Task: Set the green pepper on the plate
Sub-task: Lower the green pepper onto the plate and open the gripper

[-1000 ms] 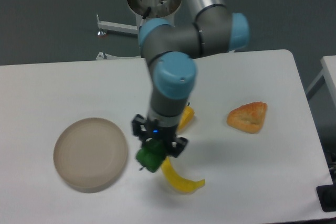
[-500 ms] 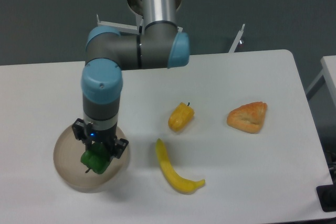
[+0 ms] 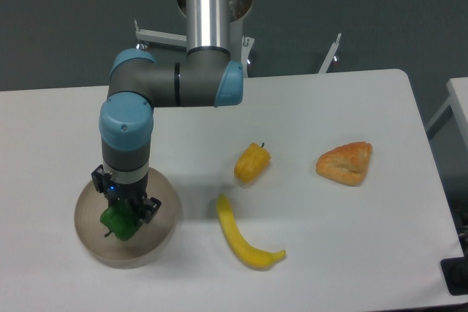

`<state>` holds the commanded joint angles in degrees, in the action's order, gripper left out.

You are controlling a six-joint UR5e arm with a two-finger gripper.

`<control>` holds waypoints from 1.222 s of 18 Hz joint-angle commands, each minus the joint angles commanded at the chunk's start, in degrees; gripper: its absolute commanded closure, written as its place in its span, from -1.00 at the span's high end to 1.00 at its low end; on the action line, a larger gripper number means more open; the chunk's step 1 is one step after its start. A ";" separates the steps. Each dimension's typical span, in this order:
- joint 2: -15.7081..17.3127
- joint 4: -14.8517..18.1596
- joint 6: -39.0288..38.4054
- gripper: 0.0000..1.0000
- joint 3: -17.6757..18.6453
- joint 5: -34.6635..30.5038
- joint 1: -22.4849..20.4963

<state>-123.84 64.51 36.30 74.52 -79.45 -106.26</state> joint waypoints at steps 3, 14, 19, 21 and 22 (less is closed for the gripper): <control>-0.08 0.00 -0.96 -0.40 1.15 -0.17 0.26; -0.44 -0.26 1.58 -0.40 2.38 -0.18 0.44; -0.61 -0.26 1.32 -0.40 2.65 -0.09 0.53; -0.70 -0.26 1.32 -0.40 2.82 -0.17 0.44; -0.70 -0.26 1.32 -0.39 2.82 -0.09 0.53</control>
<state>-124.54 64.25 37.62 77.34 -79.54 -105.73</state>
